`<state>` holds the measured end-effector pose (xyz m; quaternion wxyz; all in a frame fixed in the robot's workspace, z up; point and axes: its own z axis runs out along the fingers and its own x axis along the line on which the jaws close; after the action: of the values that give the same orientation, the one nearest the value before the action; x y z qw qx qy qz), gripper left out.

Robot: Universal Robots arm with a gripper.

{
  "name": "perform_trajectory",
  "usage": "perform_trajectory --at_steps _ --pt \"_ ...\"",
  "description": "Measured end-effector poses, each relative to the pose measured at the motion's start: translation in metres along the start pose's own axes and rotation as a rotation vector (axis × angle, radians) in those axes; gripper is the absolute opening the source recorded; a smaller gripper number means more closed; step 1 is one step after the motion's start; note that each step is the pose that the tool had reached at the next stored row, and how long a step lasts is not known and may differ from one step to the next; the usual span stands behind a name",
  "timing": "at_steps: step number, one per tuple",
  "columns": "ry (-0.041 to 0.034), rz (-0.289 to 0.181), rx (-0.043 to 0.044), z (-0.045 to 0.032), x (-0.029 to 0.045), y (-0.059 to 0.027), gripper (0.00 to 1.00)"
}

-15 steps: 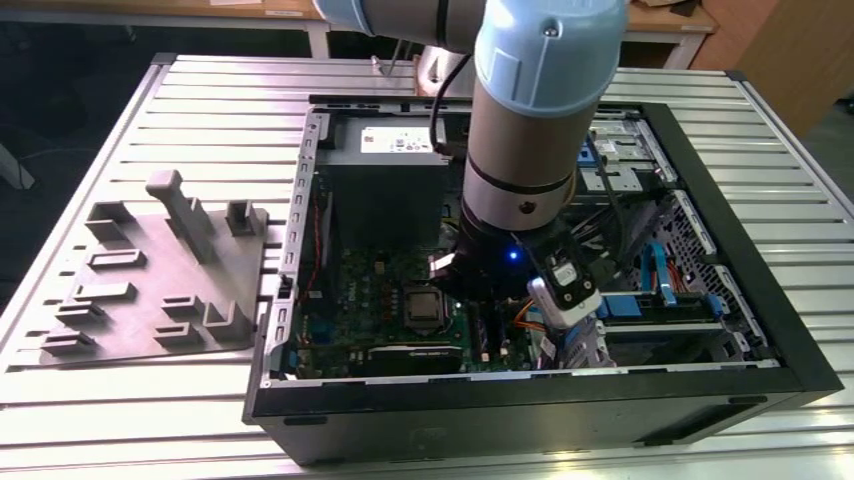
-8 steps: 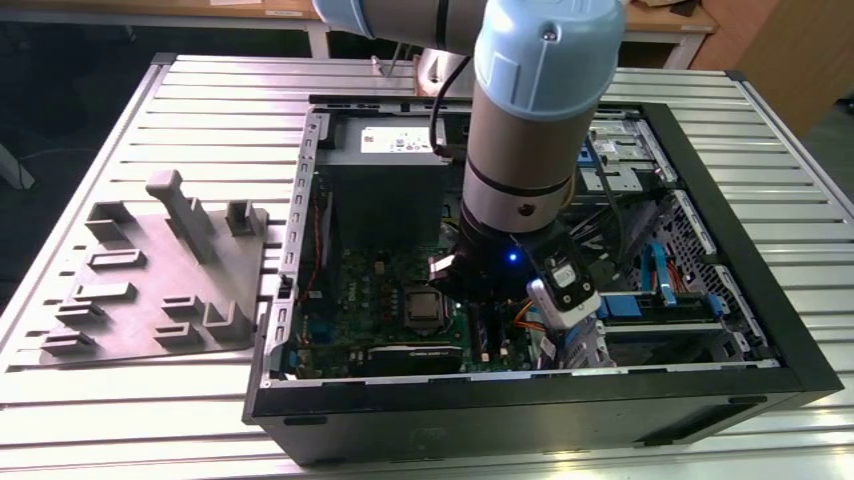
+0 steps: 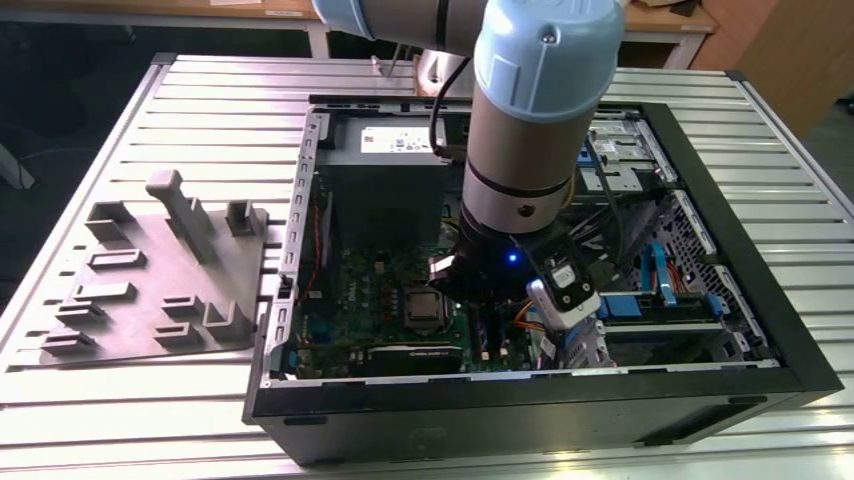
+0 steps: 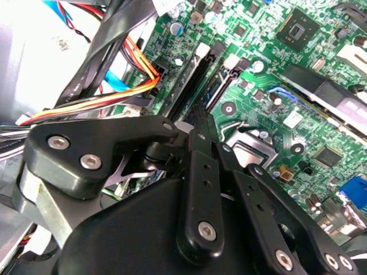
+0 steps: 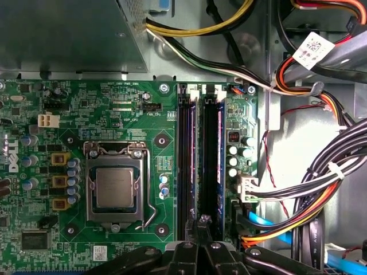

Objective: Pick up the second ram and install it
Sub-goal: 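Press down the second ram until it locks into place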

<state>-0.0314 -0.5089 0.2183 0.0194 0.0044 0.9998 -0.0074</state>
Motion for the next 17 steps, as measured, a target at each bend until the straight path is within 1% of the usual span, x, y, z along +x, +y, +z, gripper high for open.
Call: perform_trajectory --at_steps 17 --pt "0.0001 0.0 -0.0004 0.0012 0.0001 -0.0002 0.1"
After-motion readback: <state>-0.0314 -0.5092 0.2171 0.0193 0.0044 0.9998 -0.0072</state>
